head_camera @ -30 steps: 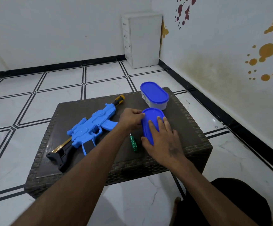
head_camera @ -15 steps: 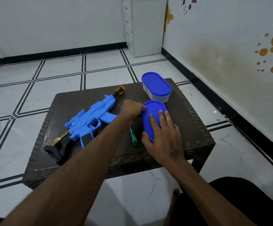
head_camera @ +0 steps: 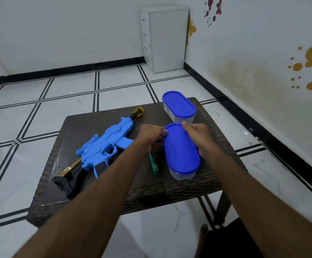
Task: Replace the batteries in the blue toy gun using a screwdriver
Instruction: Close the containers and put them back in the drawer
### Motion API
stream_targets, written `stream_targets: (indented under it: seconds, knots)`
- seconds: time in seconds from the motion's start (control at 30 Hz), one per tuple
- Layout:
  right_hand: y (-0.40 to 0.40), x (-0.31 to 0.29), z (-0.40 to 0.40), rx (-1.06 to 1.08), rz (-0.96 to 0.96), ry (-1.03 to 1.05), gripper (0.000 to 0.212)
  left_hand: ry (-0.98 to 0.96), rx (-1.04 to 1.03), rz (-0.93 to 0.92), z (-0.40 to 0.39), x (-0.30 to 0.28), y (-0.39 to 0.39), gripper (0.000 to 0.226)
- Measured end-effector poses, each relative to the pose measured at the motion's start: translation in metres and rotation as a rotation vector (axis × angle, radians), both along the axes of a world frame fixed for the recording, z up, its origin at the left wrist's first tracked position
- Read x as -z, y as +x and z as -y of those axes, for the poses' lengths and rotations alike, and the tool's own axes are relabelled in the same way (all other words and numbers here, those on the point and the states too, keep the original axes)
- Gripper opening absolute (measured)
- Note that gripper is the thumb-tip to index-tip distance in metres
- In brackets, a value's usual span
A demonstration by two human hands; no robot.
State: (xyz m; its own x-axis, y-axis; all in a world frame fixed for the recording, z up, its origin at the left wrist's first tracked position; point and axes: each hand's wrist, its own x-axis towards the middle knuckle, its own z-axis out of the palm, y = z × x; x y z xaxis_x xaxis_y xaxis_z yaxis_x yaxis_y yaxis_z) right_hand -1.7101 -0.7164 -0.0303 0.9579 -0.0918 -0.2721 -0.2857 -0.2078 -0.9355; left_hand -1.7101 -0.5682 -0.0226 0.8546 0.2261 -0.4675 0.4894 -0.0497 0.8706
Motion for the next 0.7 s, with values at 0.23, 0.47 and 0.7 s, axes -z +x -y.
stream_targets:
  seconds: [0.23, 0.47, 0.7]
  knots:
    - [0.015, 0.0, 0.003, 0.105, -0.161, 0.143, 0.019, -0.097, -0.062, -0.047, 0.002, 0.001, -0.001, 0.019]
    - [0.017, -0.001, -0.004, 0.152, -0.122, 0.101, 0.014, -0.118, -0.092, -0.034, 0.006, -0.002, -0.002, 0.021]
    - [-0.01, -0.004, 0.009, -0.025, -0.118, -0.051, 0.043, 0.028, -0.102, 0.078, 0.007, 0.011, -0.03, 0.022]
